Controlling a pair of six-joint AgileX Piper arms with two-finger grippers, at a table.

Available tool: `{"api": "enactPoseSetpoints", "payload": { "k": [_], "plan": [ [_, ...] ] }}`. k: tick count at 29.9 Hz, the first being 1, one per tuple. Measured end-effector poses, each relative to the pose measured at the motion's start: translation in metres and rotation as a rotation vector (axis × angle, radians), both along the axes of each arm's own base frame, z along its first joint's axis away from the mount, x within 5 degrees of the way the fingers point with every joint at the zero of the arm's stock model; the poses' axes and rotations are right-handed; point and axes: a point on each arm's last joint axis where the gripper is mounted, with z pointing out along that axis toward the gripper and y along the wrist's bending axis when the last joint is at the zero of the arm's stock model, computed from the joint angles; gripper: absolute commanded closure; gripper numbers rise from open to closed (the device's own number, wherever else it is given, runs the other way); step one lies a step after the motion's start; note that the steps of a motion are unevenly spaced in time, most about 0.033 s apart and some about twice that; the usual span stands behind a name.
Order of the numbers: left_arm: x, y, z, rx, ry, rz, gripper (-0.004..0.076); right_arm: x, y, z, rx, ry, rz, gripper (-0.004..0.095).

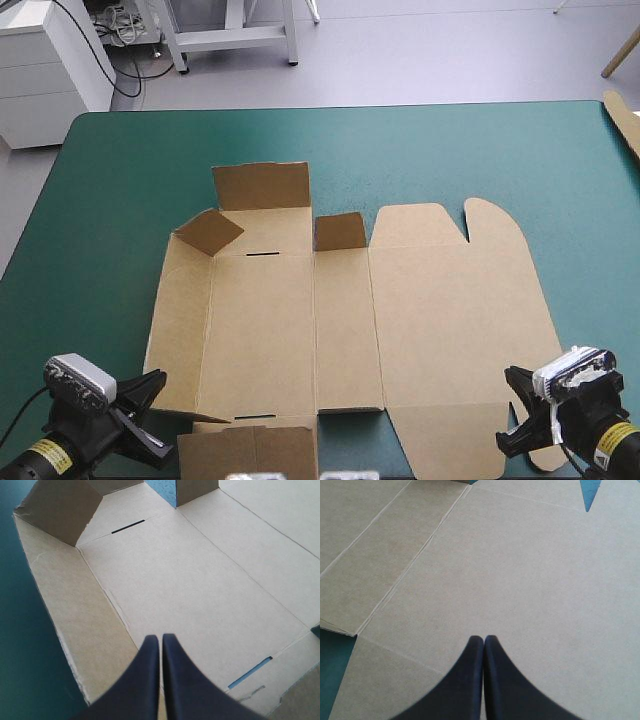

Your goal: Fold the box

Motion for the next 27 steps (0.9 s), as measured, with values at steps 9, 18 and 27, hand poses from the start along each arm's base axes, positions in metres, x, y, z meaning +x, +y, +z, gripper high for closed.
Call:
{"api": "enactPoseSetpoints", "payload": {
  "k": [9, 18, 27],
  "plan": [
    [-0.001, -0.0023, 0.0006, -0.033, 0.012, -0.012, 0.0224, 0.0001, 0.0001, 0.0002, 0.002, -0.003, 0.0, 0.0928],
    [-0.0011, -0.0025, 0.0007, -0.037, 0.013, -0.014, 0.0232, 0.0002, 0.0003, 0.0006, 0.004, -0.006, 0.001, 0.0928],
    [0.0003, 0.0008, 0.0076, 0.021, 0.01, 0.002, 0.0232, 0.0002, 0.0003, 0.0006, 0.004, -0.006, 0.001, 0.0928]
  ]
}}
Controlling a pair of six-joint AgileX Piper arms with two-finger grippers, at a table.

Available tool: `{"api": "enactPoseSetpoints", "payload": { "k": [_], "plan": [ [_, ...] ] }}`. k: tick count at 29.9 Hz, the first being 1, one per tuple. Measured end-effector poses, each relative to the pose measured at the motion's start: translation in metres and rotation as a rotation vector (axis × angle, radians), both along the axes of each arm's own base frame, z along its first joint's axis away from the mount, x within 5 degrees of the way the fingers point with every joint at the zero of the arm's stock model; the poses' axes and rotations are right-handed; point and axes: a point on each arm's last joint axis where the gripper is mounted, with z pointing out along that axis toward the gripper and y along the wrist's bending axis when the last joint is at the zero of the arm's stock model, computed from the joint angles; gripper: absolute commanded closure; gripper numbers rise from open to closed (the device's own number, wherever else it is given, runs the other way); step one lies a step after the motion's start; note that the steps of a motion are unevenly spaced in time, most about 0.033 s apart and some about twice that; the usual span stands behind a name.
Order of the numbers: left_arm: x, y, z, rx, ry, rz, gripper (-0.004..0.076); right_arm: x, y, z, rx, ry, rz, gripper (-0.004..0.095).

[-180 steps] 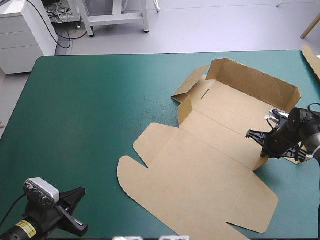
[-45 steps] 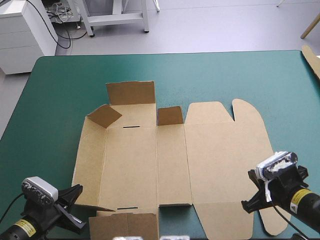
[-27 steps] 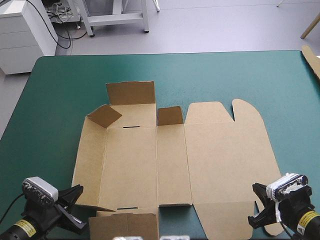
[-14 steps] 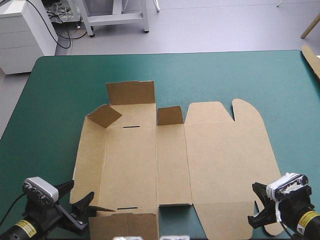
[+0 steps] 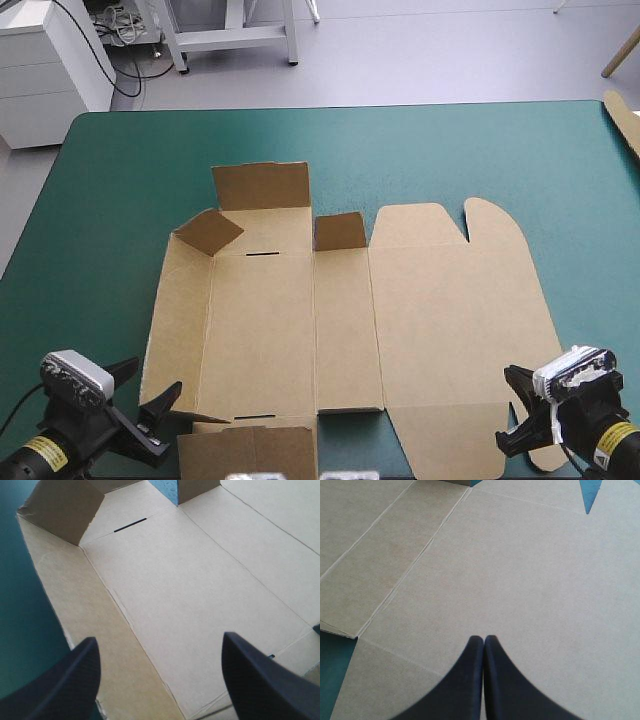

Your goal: Fold the box

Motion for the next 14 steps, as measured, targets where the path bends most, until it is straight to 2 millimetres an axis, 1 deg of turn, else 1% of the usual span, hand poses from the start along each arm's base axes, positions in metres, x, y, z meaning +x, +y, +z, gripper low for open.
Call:
{"api": "enactPoseSetpoints", "payload": {
  "k": [5, 8, 14],
  "plan": [
    [0.009, 0.001, 0.029, 0.037, 0.019, 0.036, 0.0232, 0.0, 0.0, 0.0, 0.0, 0.0, 0.0, 0.0928],
    [0.022, -0.002, 0.045, 0.058, 0.078, 0.055, 0.0232, 0.0, 0.0, 0.0, 0.0, 0.0, 0.0, 0.0928],
    [0.054, -0.012, 0.067, 0.131, 0.237, 0.065, 0.0232, 0.0, 0.0, 0.0, 0.001, -0.001, 0.0, 0.0928]
  ]
}}
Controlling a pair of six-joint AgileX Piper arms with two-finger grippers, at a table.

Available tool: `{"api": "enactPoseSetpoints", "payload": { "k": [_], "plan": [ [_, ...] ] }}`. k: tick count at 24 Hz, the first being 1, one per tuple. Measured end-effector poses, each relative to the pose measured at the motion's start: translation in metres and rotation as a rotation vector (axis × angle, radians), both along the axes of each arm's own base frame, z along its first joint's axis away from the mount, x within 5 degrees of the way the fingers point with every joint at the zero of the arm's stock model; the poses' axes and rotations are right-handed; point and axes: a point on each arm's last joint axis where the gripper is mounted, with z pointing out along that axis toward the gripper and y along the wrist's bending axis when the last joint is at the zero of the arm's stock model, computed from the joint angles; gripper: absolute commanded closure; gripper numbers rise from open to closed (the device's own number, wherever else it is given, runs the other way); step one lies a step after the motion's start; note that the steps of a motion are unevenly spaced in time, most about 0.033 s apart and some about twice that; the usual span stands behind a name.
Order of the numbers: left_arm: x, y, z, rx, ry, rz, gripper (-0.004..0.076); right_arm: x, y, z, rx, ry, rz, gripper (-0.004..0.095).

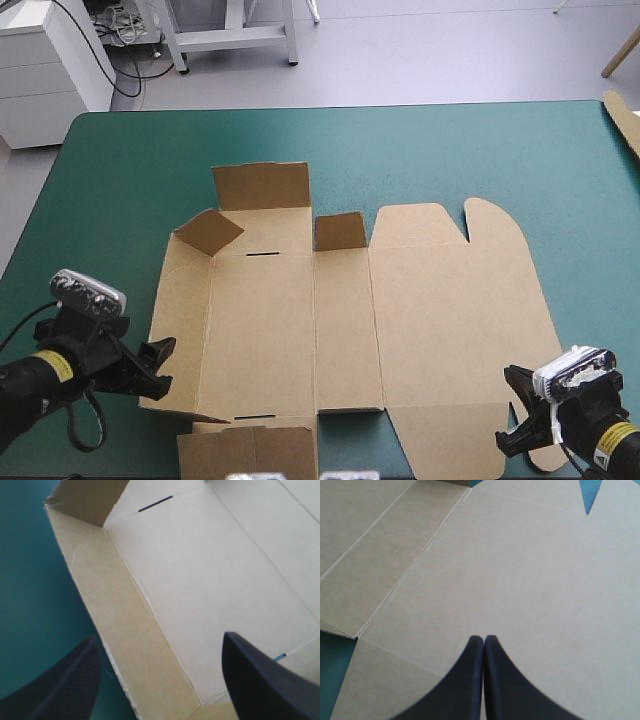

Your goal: Fold the box

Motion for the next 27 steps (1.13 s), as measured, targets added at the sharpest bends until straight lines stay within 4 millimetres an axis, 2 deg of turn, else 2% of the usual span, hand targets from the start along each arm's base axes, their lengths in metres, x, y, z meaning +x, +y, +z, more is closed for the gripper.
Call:
{"api": "enactPoseSetpoints", "payload": {
  "k": [4, 8, 9, 15, 16, 20, 22, 27],
  "plan": [
    [0.025, -0.008, 0.008, 0.062, 0.143, 0.004, 0.0232, 0.0, 0.0, 0.0, 0.001, -0.001, 0.0, 0.0928],
    [0.05, -0.013, 0.013, 0.116, 0.213, 0.037, 0.0232, 0.0, 0.0, 0.0, 0.001, -0.001, 0.0, 0.0928],
    [0.063, -0.014, 0.012, 0.15, 0.229, 0.053, 0.0232, 0.0, 0.0, 0.0, 0.001, -0.001, 0.0, 0.0928],
    [0.078, -0.013, 0.005, 0.183, 0.27, 0.092, 0.0232, 0.0, 0.0, 0.0, 0.001, -0.001, 0.0, 0.0928],
    [0.08, -0.01, 0.005, 0.182, 0.275, 0.109, 0.0232, 0.0, 0.0, 0.0, 0.001, -0.001, 0.0, 0.0928],
    [0.086, 0.022, 0.004, 0.168, 0.288, 0.233, 0.0232, 0.0, 0.0, 0.0, 0.001, -0.001, 0.0, 0.0928],
    [0.087, 0.033, 0.005, 0.099, 0.293, 0.227, 0.0232, 0.0, 0.0, 0.0, 0.001, -0.001, 0.0, 0.0928],
    [0.088, 0.049, 0.007, -0.001, 0.274, 0.248, 0.0232, 0.0, 0.0, 0.0, 0.001, -0.001, 0.0, 0.0928]
  ]
}}
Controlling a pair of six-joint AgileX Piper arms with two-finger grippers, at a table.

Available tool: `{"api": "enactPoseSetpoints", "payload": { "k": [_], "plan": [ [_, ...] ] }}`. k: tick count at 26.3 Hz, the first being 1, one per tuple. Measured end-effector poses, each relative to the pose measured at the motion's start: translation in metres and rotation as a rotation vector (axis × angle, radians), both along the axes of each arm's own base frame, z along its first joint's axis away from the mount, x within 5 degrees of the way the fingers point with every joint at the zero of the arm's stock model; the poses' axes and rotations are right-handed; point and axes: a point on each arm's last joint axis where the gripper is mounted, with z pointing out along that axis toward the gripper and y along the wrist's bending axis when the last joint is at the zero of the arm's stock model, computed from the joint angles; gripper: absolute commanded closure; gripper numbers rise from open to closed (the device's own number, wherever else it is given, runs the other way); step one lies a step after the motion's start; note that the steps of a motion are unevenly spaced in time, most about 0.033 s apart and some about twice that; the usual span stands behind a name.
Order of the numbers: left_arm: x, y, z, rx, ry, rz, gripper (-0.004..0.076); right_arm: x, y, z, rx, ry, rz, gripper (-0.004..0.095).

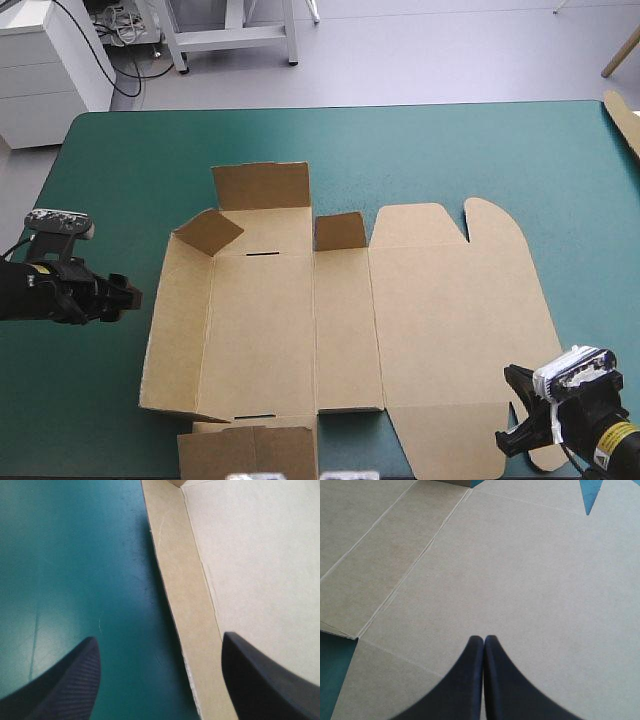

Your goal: Fold the box

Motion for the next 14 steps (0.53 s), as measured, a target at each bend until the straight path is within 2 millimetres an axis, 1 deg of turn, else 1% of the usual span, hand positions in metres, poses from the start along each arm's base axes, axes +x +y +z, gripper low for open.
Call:
{"api": "enactPoseSetpoints", "payload": {
  "k": [4, 5, 9, 14],
  "plan": [
    [0.004, 0.007, -0.006, -0.024, 0.02, 0.032, 0.0232, 0.0, 0.0, 0.0, 0.0, 0.0, 0.0, 0.0928],
    [0.005, 0.007, -0.011, -0.04, 0.04, 0.033, 0.0232, 0.0, 0.0, 0.0, 0.0, 0.0, 0.0, 0.0928],
    [0.009, 0.003, -0.046, -0.107, 0.155, 0.0, 0.0232, 0.0, 0.0, 0.0, 0.0, -0.001, 0.0, 0.0928],
    [0.011, 0.003, -0.074, -0.136, 0.254, -0.023, 0.0232, 0.0, 0.0, 0.0, 0.0, -0.001, 0.0, 0.0928]
  ]
}}
